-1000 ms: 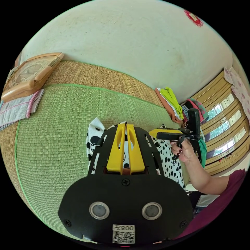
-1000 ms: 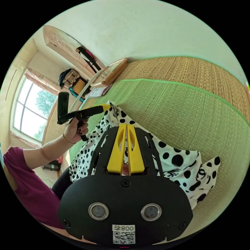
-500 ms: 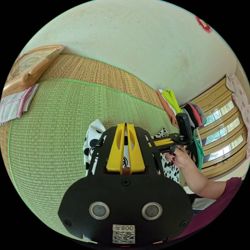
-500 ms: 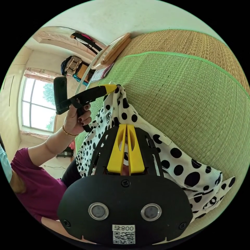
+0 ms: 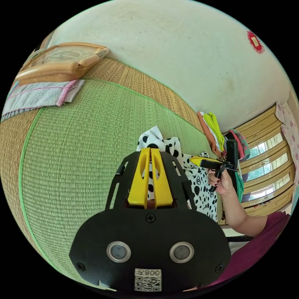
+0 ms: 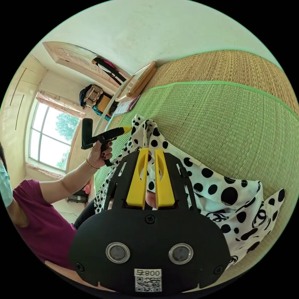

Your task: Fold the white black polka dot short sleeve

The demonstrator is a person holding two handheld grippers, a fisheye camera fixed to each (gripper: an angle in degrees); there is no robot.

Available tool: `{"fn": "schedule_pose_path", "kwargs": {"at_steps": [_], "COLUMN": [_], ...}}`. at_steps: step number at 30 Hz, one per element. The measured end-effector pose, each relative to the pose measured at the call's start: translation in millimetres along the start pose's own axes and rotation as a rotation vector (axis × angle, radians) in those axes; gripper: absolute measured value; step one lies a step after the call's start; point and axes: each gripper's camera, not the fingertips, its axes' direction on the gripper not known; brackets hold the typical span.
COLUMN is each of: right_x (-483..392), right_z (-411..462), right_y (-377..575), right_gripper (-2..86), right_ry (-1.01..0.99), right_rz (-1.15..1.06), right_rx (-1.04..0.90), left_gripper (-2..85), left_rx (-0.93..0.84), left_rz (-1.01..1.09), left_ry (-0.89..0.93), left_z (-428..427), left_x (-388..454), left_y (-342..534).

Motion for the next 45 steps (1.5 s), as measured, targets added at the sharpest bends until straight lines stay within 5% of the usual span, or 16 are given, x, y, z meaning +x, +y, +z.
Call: {"fn": "schedule_pose_path", "kwargs": {"at_steps": [6,17,24,30,45], "right_x": [-0.8,-17.4,-9.4,41.6,31.2], "right_z": [22.8,2.7,-103.3,-105.2,-108.9], "right_y": [-2.0,15.7,97.9,108.5,122.7], "right_gripper": [2.3,5.4,7.7,8.4,1.8], "right_ry": [0.031,0.073,0.418,0.530,0.538], "right_rz": [0.022,0.033,0.188,0.371,0.438], "right_rx": [0.010,0.132,0.409,0.320,0.381], "left_gripper": [1.6,0.8,3.5,5.7,0.8], "left_rx": [0.162,0.058,0.126,0.006,0.157], "left_rz": [-0.003,0.001,0.014,0.013,-0.018], "left_ry": [-0.036,-0.028,0.032,0.031,-0.083], "left_z": [-34.7,-10.8,-27.5,11.7,1.0], "left_x": [-0.7,-5.8,-15.3,-13.1,-11.5], "left_y": [8.0,-0.3,10.8,-0.3,27.0]}}
